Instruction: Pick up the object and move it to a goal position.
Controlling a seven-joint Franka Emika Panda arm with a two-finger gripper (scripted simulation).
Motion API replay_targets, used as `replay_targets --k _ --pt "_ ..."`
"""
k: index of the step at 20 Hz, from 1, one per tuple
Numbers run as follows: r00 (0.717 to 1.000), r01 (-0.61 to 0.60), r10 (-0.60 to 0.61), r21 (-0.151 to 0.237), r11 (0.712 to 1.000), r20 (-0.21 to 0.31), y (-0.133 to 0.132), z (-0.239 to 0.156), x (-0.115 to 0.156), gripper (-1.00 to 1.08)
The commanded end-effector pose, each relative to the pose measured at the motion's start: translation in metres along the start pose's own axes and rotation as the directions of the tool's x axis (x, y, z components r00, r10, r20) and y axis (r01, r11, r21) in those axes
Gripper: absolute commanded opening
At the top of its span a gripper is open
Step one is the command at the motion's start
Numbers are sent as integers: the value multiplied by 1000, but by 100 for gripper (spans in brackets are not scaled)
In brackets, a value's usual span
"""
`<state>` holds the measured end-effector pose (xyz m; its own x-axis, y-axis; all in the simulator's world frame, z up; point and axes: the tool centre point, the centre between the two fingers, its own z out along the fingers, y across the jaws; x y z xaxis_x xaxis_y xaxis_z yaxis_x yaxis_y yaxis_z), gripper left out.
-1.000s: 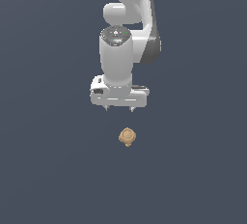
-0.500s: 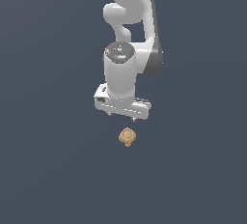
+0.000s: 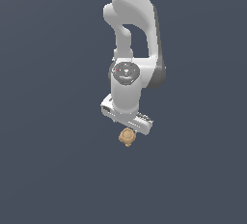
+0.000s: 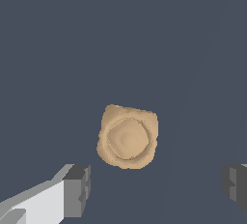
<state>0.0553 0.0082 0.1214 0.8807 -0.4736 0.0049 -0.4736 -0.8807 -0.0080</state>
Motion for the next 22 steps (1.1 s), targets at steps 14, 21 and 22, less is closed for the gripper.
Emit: replay_targets --k 14,21,22 --pt "985 -174 174 -9 985 3 -16 32 6 100" --pt "985 -171 171 -9 985 4 -15 42 5 100" --pt "985 -171 171 -9 985 4 -15 46 5 100"
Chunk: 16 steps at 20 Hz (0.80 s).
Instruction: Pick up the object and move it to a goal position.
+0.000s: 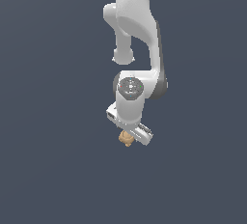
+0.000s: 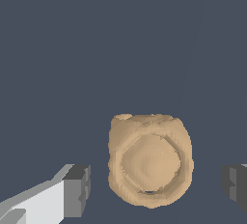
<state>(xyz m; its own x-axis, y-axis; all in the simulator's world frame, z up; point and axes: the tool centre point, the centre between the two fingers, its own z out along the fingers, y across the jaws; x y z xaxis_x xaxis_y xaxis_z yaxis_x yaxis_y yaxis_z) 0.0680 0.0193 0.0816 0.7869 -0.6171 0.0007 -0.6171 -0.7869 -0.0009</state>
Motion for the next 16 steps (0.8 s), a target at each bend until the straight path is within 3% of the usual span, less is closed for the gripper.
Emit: replay_targets --k 1,12,13,16 --pt "1000 -1 1 -1 1000 1 1 11 0 100" --pt "1000 -4 4 -1 1000 1 0 42 0 100" --pt "1000 -4 4 -1 1000 1 0 42 0 -100" --pt "1000 -4 4 -1 1000 1 0 42 0 -100"
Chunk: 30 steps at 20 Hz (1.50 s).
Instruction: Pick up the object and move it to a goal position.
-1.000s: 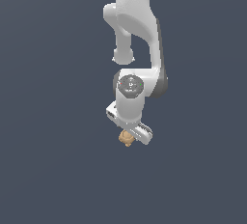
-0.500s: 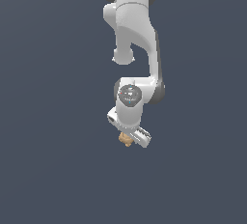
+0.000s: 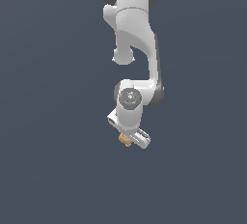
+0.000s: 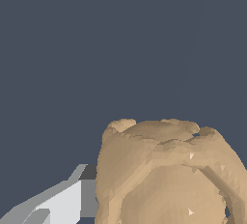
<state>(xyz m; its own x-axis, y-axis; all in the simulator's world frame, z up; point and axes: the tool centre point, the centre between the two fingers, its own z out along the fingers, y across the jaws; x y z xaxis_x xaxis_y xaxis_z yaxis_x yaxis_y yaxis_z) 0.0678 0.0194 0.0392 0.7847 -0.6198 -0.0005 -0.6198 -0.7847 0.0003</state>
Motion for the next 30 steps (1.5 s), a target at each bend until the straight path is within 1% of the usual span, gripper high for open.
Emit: replay_targets --k 1,10,17,21,24,30 --pt "1000 0 0 0 1000 0 0 0 0 -100" --pt "1000 0 0 0 1000 0 0 -1 -1 -100" --pt "1000 0 0 0 1000 0 0 -5 -17 -100" --pt "1000 0 0 0 1000 0 -1 -10 -34 -100" --pt "1000 0 0 0 1000 0 -2 -16 -52 -100" --pt "1000 0 0 0 1000 0 -3 -30 -101 -100"
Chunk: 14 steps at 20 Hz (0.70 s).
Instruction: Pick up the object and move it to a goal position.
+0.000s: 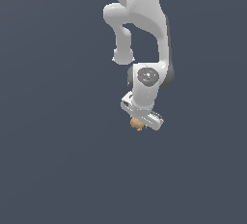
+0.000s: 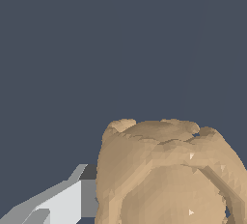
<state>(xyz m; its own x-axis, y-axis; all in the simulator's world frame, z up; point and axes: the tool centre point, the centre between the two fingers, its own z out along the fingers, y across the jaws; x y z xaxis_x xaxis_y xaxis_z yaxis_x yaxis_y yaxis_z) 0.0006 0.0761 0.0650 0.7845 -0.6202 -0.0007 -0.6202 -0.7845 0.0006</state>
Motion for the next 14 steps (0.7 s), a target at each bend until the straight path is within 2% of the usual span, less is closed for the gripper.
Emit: replay_targets --k 1,8,14 --pt "1000 1 -1 1 1000 0 -1 -7 -23 -100" --pt "1000 1 -1 1 1000 0 -4 -27 -89 -100" --pt "1000 1 -1 1 1000 -1 -8 -41 -135 -100"
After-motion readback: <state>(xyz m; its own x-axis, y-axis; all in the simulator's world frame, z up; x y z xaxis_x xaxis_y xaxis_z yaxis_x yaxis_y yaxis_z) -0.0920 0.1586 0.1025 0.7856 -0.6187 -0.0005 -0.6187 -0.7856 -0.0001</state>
